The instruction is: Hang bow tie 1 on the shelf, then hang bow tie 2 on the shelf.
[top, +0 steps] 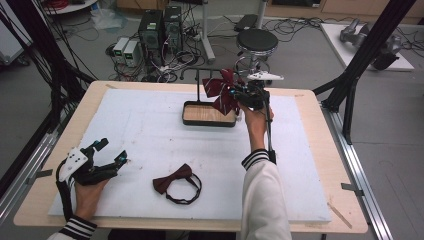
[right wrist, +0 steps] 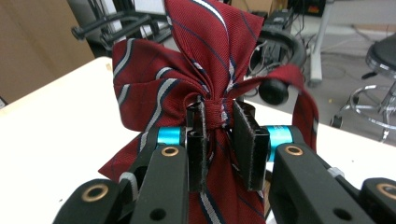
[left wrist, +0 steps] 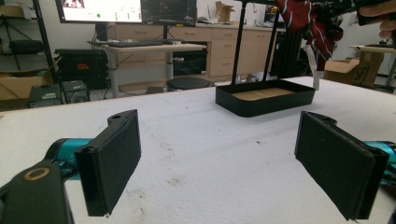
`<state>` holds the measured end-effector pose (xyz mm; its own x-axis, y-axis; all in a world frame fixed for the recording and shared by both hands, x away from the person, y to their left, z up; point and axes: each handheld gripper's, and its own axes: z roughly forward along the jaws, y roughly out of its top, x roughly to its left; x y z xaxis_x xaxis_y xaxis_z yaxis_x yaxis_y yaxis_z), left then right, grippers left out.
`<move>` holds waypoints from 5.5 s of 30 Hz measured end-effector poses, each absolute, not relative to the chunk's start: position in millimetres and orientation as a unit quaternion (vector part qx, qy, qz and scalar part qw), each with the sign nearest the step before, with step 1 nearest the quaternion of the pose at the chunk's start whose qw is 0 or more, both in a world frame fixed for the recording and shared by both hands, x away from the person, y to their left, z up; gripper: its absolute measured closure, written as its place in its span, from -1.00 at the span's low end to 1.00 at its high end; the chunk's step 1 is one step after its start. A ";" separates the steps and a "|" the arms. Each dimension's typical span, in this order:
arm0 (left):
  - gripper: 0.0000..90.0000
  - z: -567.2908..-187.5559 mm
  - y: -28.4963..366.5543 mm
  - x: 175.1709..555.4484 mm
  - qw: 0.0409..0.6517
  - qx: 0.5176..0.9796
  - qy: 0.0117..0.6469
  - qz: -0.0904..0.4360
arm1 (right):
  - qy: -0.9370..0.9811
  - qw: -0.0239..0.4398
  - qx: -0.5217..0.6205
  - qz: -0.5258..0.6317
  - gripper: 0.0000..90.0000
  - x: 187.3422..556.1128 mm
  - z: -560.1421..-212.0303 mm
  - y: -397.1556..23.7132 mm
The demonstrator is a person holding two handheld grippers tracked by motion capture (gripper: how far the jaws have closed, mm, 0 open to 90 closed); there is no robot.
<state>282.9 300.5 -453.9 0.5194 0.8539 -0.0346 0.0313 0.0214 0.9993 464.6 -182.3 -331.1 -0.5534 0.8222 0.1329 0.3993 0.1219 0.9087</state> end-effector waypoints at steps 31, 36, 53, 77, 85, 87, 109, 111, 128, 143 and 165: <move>-0.67 -453.9 300.2 282.7 0.618 0.616 0.358 0.333 | 0.782 0.152 0.434 0.421 0.69 474.2 -363.6 -179.4; -0.67 -454.0 300.1 282.7 0.618 0.615 0.358 0.334 | 0.781 0.149 0.430 0.427 0.45 473.3 -364.6 -180.9; -0.67 -454.2 301.4 282.5 0.622 0.613 0.358 0.331 | 0.759 0.164 0.400 0.487 -0.78 439.8 -348.8 -197.5; -0.67 -454.0 300.2 282.6 0.619 0.615 0.357 0.334 | 0.709 0.221 0.346 0.573 -0.78 337.3 -363.9 -234.4; -0.67 -454.0 299.8 282.5 0.619 0.615 0.357 0.334 | 0.690 0.238 0.341 0.593 -0.78 309.8 -381.8 -246.3; -0.67 -454.0 299.8 282.4 0.619 0.615 0.357 0.334 | 0.687 0.243 0.342 0.593 -0.78 305.1 -386.5 -248.9; -0.67 -453.9 300.1 282.5 0.618 0.615 0.358 0.335 | 0.687 0.244 0.348 0.589 -0.78 298.0 -401.9 -254.9; -0.67 -454.0 300.0 282.5 0.618 0.615 0.358 0.335 | 0.688 0.241 0.350 0.588 -0.78 297.5 -402.1 -254.0; -0.67 -454.0 300.0 282.4 0.618 0.615 0.357 0.335 | 0.707 0.221 0.340 0.580 -0.78 297.1 -402.3 -246.0; -0.67 -452.8 299.2 281.9 0.622 0.614 0.356 0.331 | 0.696 0.228 0.340 0.590 -0.78 290.9 -403.2 -251.6; -0.68 -386.9 266.8 279.6 0.547 0.734 0.291 0.279 | 0.663 0.239 0.344 0.620 -0.78 263.6 -421.5 -273.5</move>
<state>279.6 266.8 -386.9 0.6749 0.7323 0.0906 0.1232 -0.2328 0.9647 263.6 -273.5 -421.5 -0.6490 0.7529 0.1091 0.1588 -0.0062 0.9873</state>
